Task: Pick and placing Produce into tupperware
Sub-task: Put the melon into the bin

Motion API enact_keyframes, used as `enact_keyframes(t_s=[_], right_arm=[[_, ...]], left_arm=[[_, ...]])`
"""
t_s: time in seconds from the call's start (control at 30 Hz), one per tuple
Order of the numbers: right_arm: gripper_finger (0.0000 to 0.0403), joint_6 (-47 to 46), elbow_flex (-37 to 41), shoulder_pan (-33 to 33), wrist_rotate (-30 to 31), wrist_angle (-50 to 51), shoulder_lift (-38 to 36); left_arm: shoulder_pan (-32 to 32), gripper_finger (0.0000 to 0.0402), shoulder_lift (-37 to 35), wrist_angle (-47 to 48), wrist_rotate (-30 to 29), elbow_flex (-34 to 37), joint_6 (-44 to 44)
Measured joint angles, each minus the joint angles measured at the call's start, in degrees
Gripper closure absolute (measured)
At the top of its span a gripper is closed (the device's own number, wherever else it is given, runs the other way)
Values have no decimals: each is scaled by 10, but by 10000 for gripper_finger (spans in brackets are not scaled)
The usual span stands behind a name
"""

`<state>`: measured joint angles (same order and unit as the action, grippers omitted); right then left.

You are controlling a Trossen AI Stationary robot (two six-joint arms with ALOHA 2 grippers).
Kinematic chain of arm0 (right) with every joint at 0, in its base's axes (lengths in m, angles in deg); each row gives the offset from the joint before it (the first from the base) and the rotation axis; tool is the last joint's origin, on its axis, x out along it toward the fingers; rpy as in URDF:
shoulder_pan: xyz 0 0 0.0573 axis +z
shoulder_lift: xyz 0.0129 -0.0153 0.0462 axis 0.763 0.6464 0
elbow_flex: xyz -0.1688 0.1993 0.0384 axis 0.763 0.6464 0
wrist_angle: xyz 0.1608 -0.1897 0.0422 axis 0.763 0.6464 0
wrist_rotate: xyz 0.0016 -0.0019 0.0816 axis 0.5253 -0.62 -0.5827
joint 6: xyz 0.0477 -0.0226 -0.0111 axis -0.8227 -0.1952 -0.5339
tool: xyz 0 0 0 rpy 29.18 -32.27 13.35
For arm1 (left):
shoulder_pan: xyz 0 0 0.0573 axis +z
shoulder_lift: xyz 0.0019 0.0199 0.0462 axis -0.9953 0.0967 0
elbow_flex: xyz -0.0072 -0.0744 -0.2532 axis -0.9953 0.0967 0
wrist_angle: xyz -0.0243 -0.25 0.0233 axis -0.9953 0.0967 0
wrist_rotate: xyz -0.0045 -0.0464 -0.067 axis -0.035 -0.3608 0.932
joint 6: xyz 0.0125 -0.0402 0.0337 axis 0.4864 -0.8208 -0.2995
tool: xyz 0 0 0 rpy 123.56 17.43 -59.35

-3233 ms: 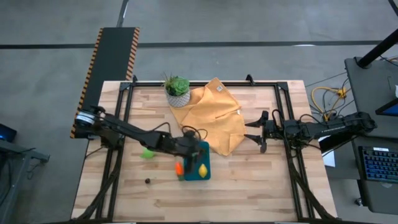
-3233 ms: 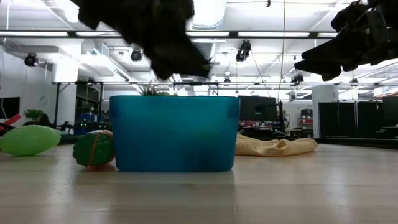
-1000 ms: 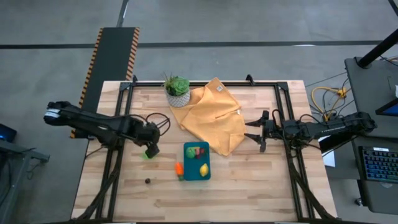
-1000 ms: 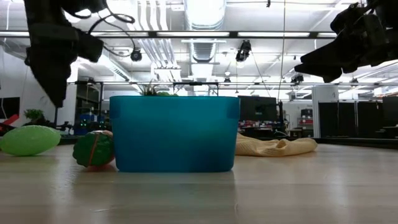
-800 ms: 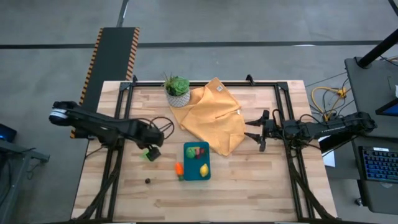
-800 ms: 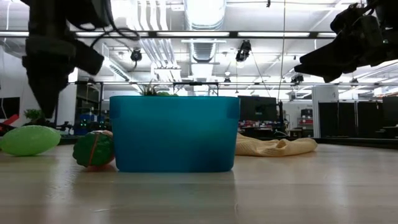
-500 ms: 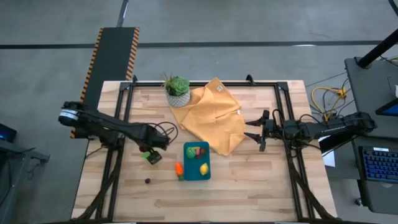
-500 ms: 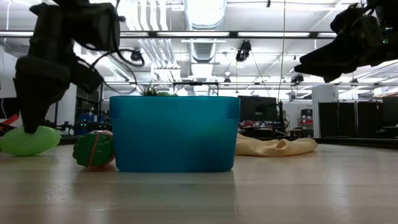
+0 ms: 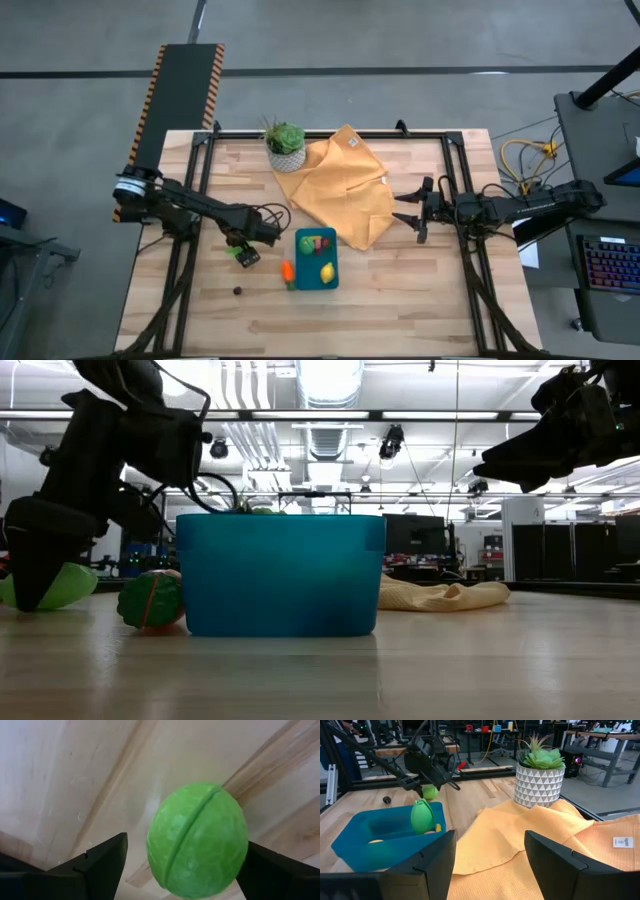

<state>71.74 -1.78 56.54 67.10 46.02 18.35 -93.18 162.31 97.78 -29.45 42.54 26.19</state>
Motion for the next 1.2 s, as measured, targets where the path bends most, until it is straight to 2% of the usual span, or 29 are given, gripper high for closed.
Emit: enact_keyframes(t_s=[0.47, 0.6, 0.93, 1.03, 1.2], right_arm=[[175, 0, 0, 0, 0, 0, 0], [175, -1, 0, 0, 0, 0, 0], [175, -1, 0, 0, 0, 0, 0], [175, 0, 0, 0, 0, 0, 0], [175, 0, 0, 0, 0, 0, 0]], left_arm=[[0, 91, 4, 0, -3, -1, 11], [0, 118, 4, 0, -5, -1, 13], [0, 218, 2, 6, -5, -2, 26], [0, 222, 2, 6, -4, -3, 26], [0, 202, 2, 5, -6, -3, 26]])
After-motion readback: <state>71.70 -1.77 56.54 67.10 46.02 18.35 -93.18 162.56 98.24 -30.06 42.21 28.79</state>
